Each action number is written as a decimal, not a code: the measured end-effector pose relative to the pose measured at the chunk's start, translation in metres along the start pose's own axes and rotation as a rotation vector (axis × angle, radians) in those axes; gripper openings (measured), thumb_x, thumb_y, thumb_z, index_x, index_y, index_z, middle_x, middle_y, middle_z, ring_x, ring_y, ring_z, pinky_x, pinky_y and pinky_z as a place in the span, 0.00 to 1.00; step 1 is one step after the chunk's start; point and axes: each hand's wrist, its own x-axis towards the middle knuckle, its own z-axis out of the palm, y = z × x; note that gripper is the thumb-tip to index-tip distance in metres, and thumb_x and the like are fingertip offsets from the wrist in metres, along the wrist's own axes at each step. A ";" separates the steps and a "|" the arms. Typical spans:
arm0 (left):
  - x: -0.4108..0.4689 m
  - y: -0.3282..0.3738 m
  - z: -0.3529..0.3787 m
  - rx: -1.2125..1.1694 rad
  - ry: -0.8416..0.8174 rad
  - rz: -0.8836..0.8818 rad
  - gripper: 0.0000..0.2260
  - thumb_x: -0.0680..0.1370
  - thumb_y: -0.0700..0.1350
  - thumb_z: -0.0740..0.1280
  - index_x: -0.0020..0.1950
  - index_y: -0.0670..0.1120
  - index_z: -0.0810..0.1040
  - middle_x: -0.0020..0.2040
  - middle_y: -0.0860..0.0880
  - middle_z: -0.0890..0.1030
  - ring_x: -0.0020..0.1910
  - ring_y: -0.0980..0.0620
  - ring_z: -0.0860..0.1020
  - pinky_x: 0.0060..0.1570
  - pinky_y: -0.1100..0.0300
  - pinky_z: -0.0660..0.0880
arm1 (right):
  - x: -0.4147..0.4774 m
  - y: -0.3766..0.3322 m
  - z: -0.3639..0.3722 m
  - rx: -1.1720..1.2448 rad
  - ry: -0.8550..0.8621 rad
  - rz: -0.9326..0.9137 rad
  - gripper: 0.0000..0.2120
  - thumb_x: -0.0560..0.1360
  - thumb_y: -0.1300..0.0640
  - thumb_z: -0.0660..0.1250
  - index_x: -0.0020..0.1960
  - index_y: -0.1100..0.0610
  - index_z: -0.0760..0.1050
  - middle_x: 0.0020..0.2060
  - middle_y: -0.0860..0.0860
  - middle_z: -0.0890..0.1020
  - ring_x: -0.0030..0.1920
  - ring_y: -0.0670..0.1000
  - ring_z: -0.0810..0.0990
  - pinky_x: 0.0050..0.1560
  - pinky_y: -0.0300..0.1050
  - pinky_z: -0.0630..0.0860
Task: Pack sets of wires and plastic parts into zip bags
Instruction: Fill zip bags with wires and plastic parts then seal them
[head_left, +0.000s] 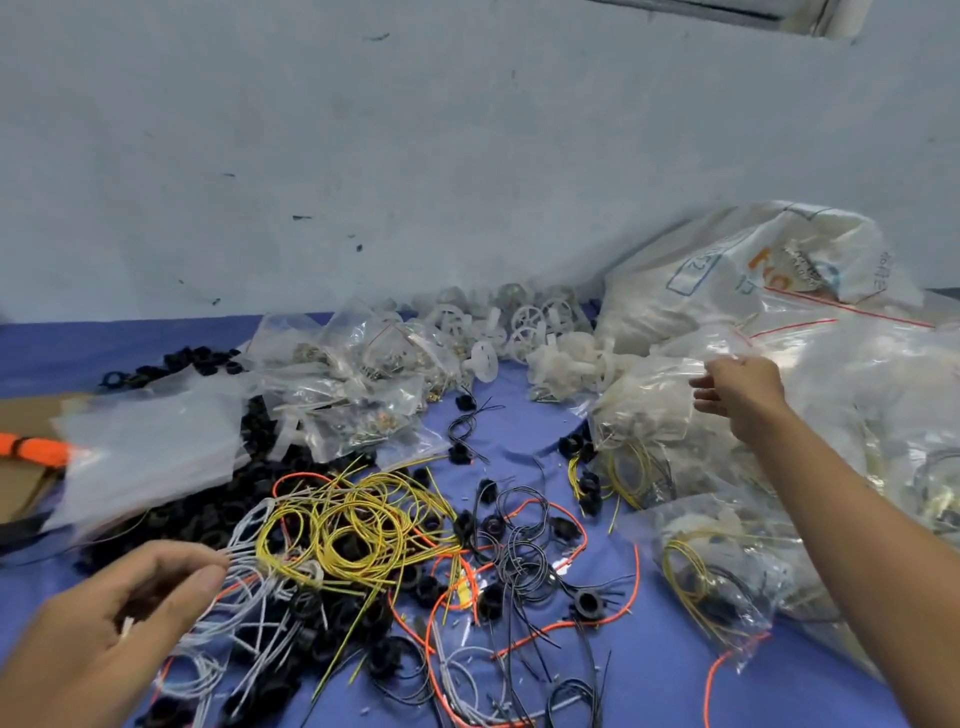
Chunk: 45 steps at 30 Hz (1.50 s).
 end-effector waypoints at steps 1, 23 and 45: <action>0.003 0.008 0.003 0.019 0.020 -0.032 0.23 0.74 0.68 0.65 0.60 0.53 0.79 0.44 0.58 0.84 0.39 0.61 0.82 0.38 0.69 0.76 | -0.005 0.003 0.004 0.031 0.001 -0.008 0.15 0.77 0.60 0.64 0.61 0.65 0.71 0.46 0.62 0.80 0.33 0.54 0.78 0.33 0.47 0.78; 0.146 -0.073 -0.021 0.700 -0.039 -0.300 0.08 0.78 0.45 0.63 0.52 0.52 0.81 0.56 0.48 0.82 0.56 0.45 0.78 0.52 0.53 0.75 | -0.269 0.121 0.141 -0.718 -0.584 -0.844 0.19 0.78 0.37 0.57 0.63 0.44 0.75 0.60 0.40 0.78 0.63 0.46 0.76 0.60 0.47 0.73; 0.154 -0.075 -0.022 0.696 -0.265 -0.171 0.09 0.80 0.55 0.65 0.58 0.54 0.74 0.59 0.52 0.79 0.54 0.51 0.77 0.53 0.52 0.75 | -0.270 0.124 0.140 -0.668 -0.562 -0.809 0.20 0.77 0.36 0.55 0.60 0.43 0.76 0.56 0.38 0.79 0.59 0.45 0.77 0.58 0.45 0.73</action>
